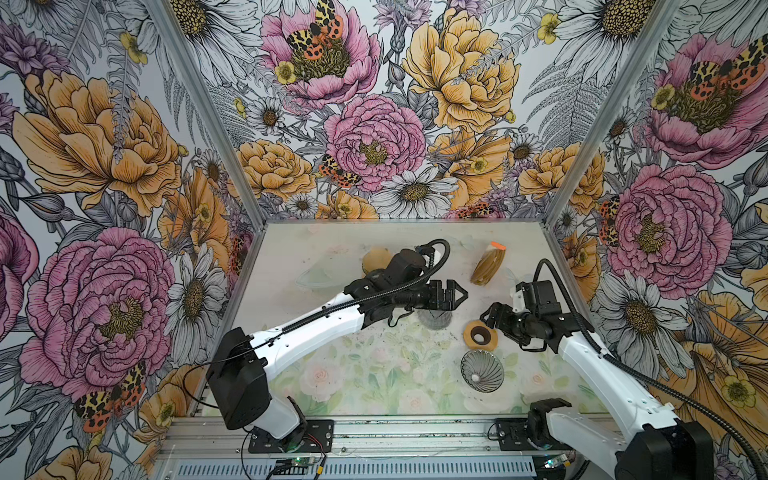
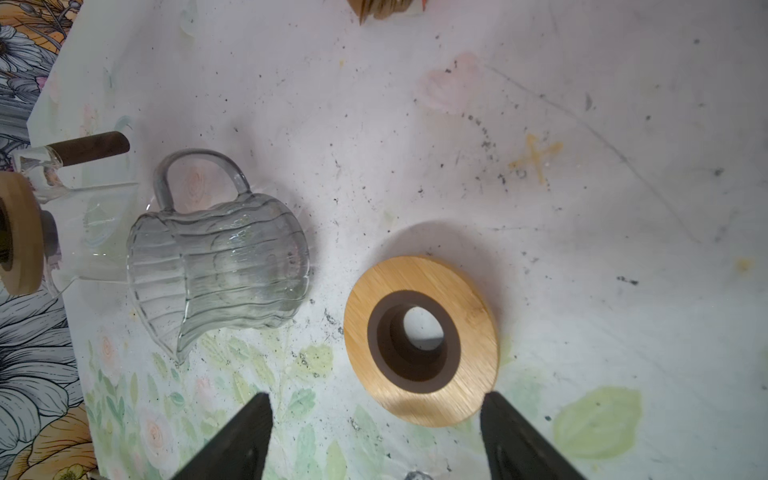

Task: Place the coffee filter in the dripper
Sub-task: 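Lower the right gripper over the wooden ring edge and close on it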

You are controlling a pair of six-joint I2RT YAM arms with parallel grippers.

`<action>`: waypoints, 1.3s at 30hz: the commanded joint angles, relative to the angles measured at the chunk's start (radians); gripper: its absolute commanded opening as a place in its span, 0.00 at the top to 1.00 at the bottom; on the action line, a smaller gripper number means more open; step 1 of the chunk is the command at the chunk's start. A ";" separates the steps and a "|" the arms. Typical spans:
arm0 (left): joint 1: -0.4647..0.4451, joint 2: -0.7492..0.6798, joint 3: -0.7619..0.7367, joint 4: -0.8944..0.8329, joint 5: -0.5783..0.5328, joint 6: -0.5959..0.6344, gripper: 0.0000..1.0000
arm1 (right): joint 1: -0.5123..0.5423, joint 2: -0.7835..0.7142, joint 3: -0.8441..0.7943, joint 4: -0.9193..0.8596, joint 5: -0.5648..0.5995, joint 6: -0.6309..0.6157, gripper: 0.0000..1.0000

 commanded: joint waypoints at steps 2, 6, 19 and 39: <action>-0.042 0.098 0.082 0.025 -0.029 -0.058 0.01 | -0.093 -0.044 -0.063 0.049 -0.141 -0.012 0.21; -0.082 0.205 0.162 0.004 -0.024 -0.099 0.01 | -0.194 -0.062 -0.142 0.103 -0.259 0.008 0.24; -0.127 0.504 0.388 -0.163 -0.028 -0.112 0.01 | -0.308 -0.092 -0.256 0.143 -0.334 -0.005 0.31; -0.115 0.647 0.494 -0.176 0.020 -0.176 0.01 | -0.315 -0.033 -0.303 0.243 -0.341 0.022 0.36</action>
